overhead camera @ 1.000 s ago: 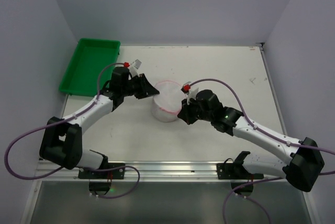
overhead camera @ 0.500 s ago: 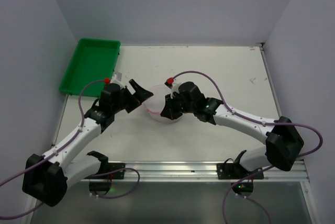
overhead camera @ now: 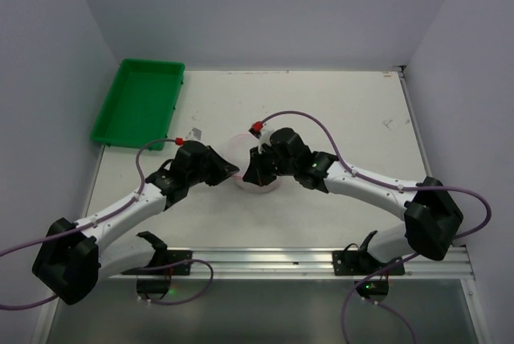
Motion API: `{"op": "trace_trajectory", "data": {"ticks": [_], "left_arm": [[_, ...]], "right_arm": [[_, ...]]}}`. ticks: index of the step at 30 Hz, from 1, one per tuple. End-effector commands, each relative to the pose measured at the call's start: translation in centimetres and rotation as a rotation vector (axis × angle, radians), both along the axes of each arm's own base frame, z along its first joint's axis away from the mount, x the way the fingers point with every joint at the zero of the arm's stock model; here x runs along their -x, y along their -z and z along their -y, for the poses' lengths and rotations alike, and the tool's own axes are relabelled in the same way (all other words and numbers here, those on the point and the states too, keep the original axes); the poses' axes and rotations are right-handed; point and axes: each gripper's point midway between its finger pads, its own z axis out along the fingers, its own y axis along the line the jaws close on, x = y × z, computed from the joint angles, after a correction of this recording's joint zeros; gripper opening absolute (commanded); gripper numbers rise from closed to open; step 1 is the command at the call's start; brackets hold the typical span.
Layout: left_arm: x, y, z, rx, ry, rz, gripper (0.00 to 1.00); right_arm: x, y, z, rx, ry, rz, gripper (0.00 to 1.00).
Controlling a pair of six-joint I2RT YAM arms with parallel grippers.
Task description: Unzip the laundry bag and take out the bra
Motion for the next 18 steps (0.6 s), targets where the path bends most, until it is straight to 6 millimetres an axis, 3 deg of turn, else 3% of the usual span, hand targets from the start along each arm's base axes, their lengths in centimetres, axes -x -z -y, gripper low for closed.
{"op": "trace_trajectory", "data": {"ticks": [1, 3, 5, 6, 9, 10, 11, 14, 16, 17, 18], "left_arm": [[-2.6, -3.1, 0.5, 0.009, -0.032, 0.119, 0.06], [-2.8, -3.2, 0.5, -0.014, -0.019, 0.13, 0.0], [-3.3, -3.0, 0.0, -0.047, 0.001, 0.149, 0.0], [-3.2, -2.9, 0.1, -0.041, 0.034, 0.148, 0.0], [-4.3, -2.8, -0.3, -0.079, 0.11, 0.197, 0.0], [-4.6, -3.4, 0.0, -0.091, 0.183, 0.235, 0.0], [-5.1, -2.8, 0.1, -0.107, 0.218, 0.223, 0.0], [-6.8, -4.4, 0.4, -0.156, 0.346, 0.288, 0.0], [-7.8, -3.2, 0.1, -0.25, 0.422, 0.292, 0.0], [-9.1, -4.8, 0.4, -0.266, 0.431, 0.332, 0.0], [-9.5, -3.7, 0.3, -0.283, 0.459, 0.298, 0.03]], "right_arm": [[-0.4, -1.2, 0.6, 0.001, 0.003, 0.07, 0.0], [-0.4, -0.6, 2.4, 0.04, 0.031, 0.079, 0.0], [-0.7, -0.5, 4.5, 0.06, 0.068, 0.099, 0.0], [-1.1, 0.6, 6.2, 0.082, 0.107, 0.081, 0.0], [-1.4, 1.7, 9.6, 0.111, 0.155, 0.069, 0.0], [-1.4, 1.8, 10.1, 0.13, 0.15, 0.088, 0.0], [-1.2, 2.1, 10.6, 0.152, 0.145, 0.086, 0.0], [0.0, 1.5, 9.0, 0.088, 0.035, 0.068, 0.0], [0.3, 1.5, 7.4, 0.06, 0.0, 0.024, 0.0], [0.2, 0.9, 6.3, 0.032, -0.014, 0.037, 0.0], [0.5, 0.3, 5.1, 0.01, -0.038, 0.048, 0.0]]}}
